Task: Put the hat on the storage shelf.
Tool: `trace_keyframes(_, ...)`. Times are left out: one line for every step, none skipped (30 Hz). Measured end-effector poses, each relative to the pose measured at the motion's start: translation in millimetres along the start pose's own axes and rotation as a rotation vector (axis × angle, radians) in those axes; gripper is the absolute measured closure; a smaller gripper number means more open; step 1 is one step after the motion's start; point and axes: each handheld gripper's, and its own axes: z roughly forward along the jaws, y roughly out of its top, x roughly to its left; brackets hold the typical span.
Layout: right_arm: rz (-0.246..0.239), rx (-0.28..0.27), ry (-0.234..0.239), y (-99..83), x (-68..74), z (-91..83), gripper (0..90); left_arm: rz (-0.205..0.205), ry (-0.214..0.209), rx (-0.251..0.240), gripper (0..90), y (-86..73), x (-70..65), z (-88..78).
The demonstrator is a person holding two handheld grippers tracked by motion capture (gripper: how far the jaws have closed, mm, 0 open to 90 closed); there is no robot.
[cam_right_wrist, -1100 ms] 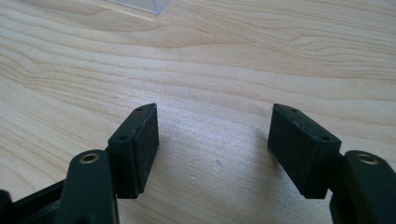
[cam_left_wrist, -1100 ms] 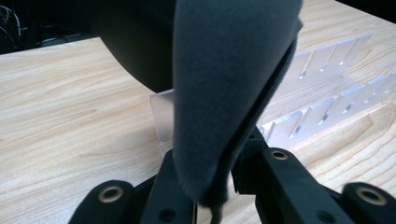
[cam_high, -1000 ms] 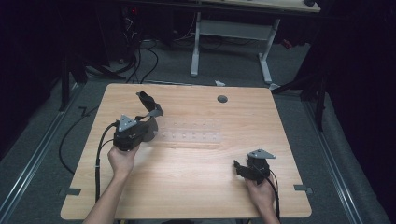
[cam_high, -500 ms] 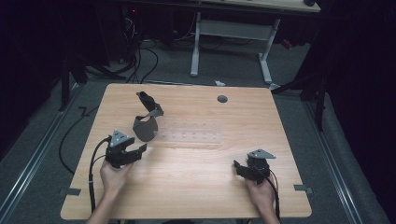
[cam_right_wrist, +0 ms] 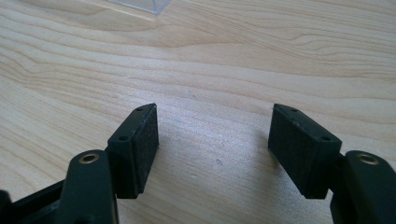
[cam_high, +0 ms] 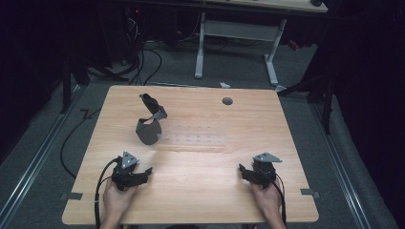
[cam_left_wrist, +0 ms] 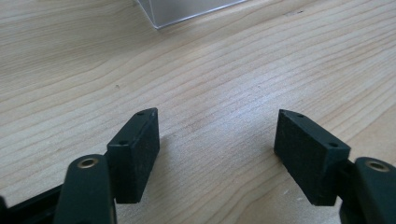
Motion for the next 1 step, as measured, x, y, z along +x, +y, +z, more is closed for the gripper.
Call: trace_keyframes(-0.003, -0.001, 0.001, 0.0, -0.2, 0.1, 33.7, -0.001, 0.001, 0.0, 30.7, 0.0, -0.1, 0.2)
